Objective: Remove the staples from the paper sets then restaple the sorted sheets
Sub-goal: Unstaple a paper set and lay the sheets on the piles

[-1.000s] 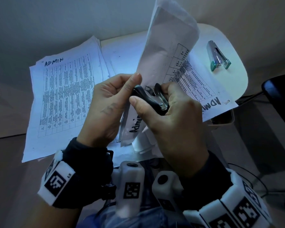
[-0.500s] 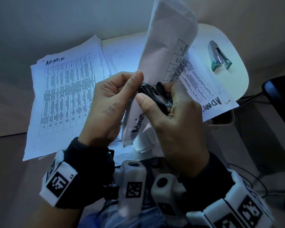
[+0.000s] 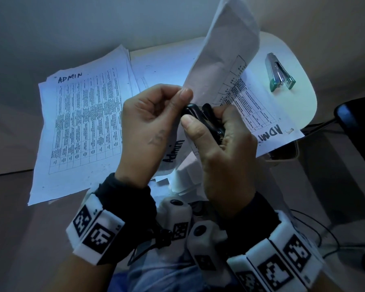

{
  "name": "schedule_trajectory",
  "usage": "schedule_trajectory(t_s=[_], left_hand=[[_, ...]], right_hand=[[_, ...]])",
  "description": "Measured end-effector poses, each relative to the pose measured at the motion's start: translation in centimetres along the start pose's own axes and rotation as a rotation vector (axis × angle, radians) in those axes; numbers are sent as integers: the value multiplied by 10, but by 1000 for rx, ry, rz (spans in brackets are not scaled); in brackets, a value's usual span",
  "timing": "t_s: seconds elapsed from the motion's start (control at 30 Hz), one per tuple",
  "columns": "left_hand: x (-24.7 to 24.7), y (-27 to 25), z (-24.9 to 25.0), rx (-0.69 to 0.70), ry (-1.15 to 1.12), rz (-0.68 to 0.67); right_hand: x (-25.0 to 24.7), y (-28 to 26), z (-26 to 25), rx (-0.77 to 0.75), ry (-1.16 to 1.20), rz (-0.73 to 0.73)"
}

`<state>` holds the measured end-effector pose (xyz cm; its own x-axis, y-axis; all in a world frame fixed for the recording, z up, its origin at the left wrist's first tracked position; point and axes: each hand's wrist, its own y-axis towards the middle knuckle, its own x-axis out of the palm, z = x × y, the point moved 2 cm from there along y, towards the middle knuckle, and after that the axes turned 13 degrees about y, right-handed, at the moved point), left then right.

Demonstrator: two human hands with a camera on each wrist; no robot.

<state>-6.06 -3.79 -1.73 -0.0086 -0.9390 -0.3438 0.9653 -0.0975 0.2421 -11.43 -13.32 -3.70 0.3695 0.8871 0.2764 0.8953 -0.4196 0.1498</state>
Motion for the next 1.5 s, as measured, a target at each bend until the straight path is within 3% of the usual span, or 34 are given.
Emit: schedule_trajectory(t_s=[0.23,0.43,0.73,0.9,1.13,1.33,1.5], left_hand=[[-1,-3,1,62,186,36],[4,0,0,-13,74,-34],[-1,1,-3,-68,-55,-52],[-10,5,-6,-72,-41,-83],[-21,26,2,56,301,-58],[-33,40,13,-18,146,-164],[-30,37,16,34,263,-172]], right_hand=[[-2,3,8,-37,-42,15],[-7,3,11,43,89,34],[-12,8,12,181,433,-51],[-24,13,12,158,346,-103],[-39,30,11,87,73,-157],[-52,50,0,11,-42,-207],[-48,48,-7,-6,-102,-310]])
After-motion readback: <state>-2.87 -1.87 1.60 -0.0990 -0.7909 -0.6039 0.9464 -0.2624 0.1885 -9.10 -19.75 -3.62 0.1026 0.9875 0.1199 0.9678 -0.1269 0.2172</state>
